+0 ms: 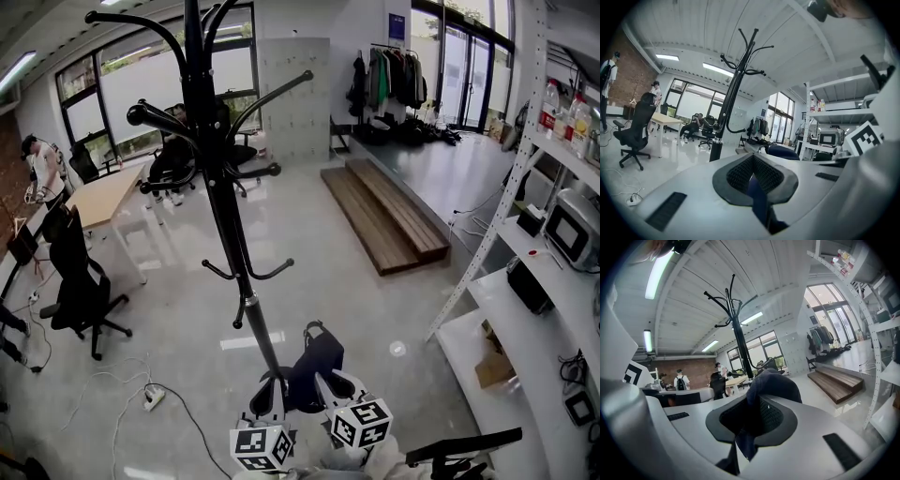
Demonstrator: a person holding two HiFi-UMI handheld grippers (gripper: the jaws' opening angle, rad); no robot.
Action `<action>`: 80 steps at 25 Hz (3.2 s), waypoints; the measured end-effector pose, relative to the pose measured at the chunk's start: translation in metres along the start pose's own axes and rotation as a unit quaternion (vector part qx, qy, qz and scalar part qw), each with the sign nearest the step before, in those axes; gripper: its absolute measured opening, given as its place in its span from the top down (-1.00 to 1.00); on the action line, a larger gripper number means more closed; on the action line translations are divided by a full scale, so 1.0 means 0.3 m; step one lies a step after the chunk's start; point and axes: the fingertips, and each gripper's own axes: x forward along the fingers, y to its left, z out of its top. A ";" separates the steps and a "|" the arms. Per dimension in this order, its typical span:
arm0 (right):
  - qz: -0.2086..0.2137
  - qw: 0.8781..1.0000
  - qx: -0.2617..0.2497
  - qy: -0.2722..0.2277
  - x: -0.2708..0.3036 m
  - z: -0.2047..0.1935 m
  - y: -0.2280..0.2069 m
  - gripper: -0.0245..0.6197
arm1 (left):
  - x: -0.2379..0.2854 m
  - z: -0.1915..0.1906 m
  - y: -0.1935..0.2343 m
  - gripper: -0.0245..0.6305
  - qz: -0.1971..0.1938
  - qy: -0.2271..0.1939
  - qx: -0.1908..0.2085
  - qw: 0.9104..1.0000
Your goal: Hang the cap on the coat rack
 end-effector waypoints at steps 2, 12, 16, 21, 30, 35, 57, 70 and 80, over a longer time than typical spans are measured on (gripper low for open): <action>0.007 1.000 -0.006 -0.002 0.023 0.017 -0.012 0.77 | 0.027 0.007 0.001 0.92 0.003 -0.003 0.000 1.000; 0.049 0.998 -0.038 -0.005 0.141 0.127 -0.089 0.77 | 0.187 0.069 0.010 0.92 0.037 -0.023 -0.004 0.999; 0.072 0.996 -0.055 -0.003 0.177 0.150 -0.116 0.77 | 0.225 0.085 0.017 0.92 0.060 -0.034 -0.007 0.998; 0.104 0.992 -0.076 0.000 0.220 0.165 -0.142 0.77 | 0.262 0.075 0.039 0.92 0.094 -0.043 -0.015 0.995; 0.149 0.984 -0.092 -0.037 0.210 0.290 -0.095 0.77 | 0.288 0.143 0.067 0.92 0.105 -0.057 -0.003 0.993; 0.170 0.976 -0.115 -0.067 0.186 0.359 -0.065 0.77 | 0.294 0.125 0.078 0.92 0.110 -0.051 -0.001 0.993; 0.268 0.942 -0.107 -0.170 0.103 0.721 0.066 0.77 | 0.253 0.113 0.084 0.92 0.117 -0.048 0.003 0.992; 0.311 0.910 -0.134 -0.240 0.023 0.942 0.170 0.77 | 0.249 0.117 0.109 0.92 0.117 -0.048 0.003 0.992; 0.331 0.895 -0.145 -0.260 -0.004 1.012 0.218 0.77 | 0.247 0.106 0.121 0.92 0.119 -0.044 0.000 0.992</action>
